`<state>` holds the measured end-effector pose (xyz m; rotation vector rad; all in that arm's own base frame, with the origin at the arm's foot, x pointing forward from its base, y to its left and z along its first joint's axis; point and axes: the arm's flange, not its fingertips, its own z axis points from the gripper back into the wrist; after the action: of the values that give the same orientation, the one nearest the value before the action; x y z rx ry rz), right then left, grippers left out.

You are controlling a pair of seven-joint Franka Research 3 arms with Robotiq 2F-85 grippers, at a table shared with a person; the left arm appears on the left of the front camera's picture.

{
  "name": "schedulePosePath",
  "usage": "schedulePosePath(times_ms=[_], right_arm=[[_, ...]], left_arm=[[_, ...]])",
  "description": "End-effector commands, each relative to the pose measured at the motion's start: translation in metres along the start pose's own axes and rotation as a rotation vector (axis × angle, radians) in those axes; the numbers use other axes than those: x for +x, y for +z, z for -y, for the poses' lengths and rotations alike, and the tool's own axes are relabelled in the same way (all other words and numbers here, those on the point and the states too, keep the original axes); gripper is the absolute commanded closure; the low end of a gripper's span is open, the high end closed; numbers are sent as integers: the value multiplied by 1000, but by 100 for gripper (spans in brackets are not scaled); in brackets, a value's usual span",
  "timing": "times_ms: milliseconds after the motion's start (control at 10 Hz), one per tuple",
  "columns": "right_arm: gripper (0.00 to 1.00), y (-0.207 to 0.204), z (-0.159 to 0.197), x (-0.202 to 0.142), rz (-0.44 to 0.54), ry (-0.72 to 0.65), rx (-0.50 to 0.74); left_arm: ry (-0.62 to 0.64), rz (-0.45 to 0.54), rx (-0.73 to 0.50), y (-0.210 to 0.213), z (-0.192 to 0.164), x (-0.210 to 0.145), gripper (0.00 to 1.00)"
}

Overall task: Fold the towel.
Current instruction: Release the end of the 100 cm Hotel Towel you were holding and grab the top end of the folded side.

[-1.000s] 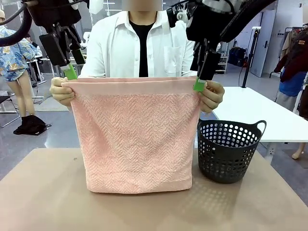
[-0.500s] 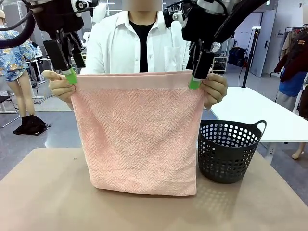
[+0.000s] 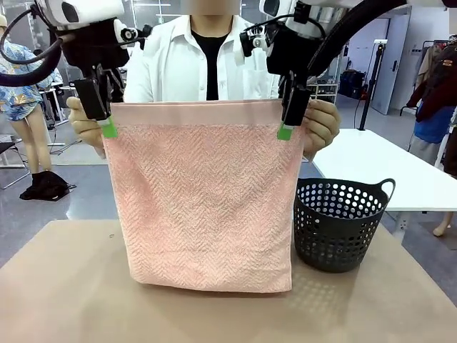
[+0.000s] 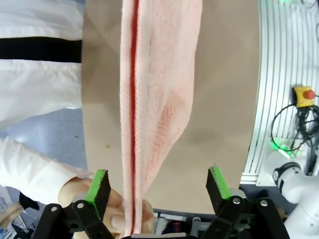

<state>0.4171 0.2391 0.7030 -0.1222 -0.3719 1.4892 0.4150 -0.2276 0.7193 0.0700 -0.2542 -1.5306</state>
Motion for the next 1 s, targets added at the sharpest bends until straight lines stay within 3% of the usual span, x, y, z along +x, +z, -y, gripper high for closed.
schedulePosePath(times_ms=[0, 100, 200, 400, 500, 600, 900], right_arm=[[0, 1, 1, -1, -23, -18, 13], [19, -2, 1, 0, -36, -14, 17], [60, -3, 0, 0, -45, -16, 16], [100, -3, 1, 0, -50, -21, 11], [100, -3, 1, 1, -50, -21, 11], [100, -4, 0, 2, -51, -18, 12], [100, -3, 0, 4, -48, -18, 14]], left_arm=[[10, -3, 10, -7, -1, -4, 59], [3, -2, 3, -10, -1, -4, 79], [-3, -1, -4, -11, -1, -4, 100], [-11, 15, -12, -12, -2, -5, 100], [-10, 18, -13, -11, -2, -5, 96], [-10, 20, -18, -11, -2, -5, 100], [-3, 21, -20, -11, -2, -6, 100]])
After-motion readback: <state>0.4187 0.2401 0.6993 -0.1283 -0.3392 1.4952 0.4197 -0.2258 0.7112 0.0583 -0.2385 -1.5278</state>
